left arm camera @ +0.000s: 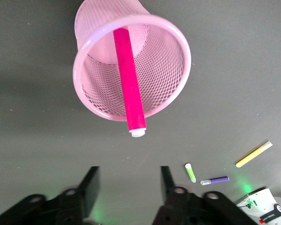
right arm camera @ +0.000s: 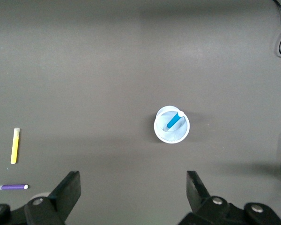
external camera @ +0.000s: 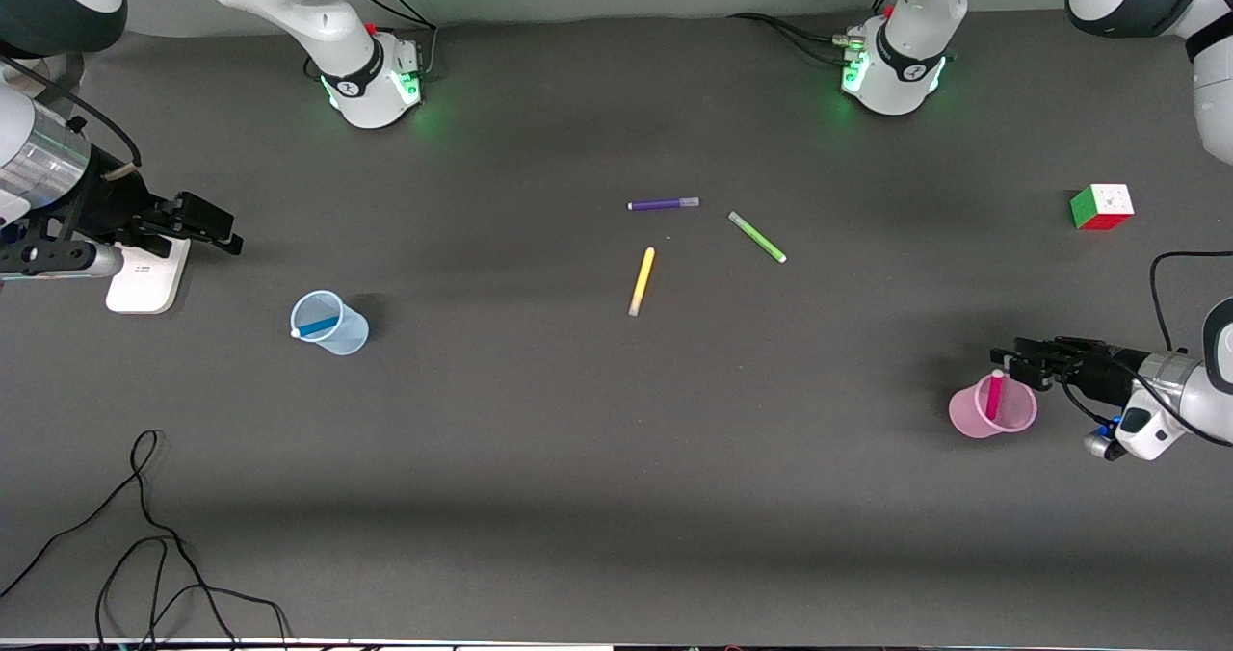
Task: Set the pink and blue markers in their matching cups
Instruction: 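Open the left gripper and lift it away from the pink cup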
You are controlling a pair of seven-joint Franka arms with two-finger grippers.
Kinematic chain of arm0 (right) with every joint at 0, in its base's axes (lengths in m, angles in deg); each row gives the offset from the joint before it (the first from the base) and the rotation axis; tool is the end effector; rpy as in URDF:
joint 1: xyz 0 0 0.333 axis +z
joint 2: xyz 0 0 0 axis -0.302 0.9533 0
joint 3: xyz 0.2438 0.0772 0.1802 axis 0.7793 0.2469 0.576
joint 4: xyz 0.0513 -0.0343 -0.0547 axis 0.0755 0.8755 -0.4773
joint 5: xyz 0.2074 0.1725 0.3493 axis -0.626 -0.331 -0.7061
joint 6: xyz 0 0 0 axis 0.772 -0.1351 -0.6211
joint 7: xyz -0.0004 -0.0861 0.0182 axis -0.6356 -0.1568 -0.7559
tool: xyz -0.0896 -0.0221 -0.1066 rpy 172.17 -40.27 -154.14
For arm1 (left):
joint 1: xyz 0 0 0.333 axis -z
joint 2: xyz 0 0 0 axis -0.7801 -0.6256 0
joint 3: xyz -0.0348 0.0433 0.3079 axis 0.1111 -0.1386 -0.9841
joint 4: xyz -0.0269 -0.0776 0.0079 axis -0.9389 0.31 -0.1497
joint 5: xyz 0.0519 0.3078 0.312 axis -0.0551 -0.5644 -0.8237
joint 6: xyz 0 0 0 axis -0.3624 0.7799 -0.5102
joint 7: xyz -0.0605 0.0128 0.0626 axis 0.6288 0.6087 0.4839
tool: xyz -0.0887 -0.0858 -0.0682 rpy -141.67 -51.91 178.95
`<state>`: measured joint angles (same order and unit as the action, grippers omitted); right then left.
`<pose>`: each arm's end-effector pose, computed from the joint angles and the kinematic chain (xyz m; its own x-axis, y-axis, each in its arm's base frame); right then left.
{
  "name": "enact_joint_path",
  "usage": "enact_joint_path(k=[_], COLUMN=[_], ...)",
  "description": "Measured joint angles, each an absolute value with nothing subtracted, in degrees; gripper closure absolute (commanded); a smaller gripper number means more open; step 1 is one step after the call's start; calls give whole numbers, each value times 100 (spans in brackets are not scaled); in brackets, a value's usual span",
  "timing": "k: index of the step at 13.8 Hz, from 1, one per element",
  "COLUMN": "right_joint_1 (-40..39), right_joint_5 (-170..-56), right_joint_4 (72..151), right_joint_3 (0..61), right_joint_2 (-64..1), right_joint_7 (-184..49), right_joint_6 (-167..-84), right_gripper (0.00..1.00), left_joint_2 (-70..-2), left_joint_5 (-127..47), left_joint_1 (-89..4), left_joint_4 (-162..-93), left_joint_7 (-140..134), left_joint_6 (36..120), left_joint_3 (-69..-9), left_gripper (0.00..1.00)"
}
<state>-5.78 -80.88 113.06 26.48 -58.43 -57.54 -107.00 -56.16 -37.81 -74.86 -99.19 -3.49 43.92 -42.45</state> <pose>0.5894 0.0346 0.5383 0.9987 -0.0494 -0.0151 -0.0506 -0.9948 -0.0879 0.6961 0.1100 0.2232 0.8078 0.1649 -0.5660 0.3827 -0.8769 0.2907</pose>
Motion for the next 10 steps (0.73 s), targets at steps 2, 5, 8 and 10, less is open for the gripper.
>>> enact_joint_path(k=[2,5,8,10], right_joint_1=[-578,-578,-578,-578], right_joint_5=[-8088,-8088,-8088,-8088], right_joint_4=[11306,11305,11304,11303], right_joint_3=[2648,2648,2648,2648], right_joint_2=[-5837,-5837,-5836,-5836], right_joint_7=[-5754,-5754,-5754,-5754], right_joint_6=[-10701,-10703,-10703,-10703], right_gripper=[0,0,0,0], left_joint_2=[-5615,-5433,-4555,-3614], left_joint_5=[-3781,-4358,-5032,-5200], left_joint_1=[-7481,-7312,-6732,-6511], left_joint_4=[-9859,-9693,-9789,-10365], left_joint_7=[-350,-349,-192,-75], left_joint_6=[4382,4385,4395,4653], left_joint_3=[-4197,-4101,-4078,-4079], left_gripper=[0,0,0,0])
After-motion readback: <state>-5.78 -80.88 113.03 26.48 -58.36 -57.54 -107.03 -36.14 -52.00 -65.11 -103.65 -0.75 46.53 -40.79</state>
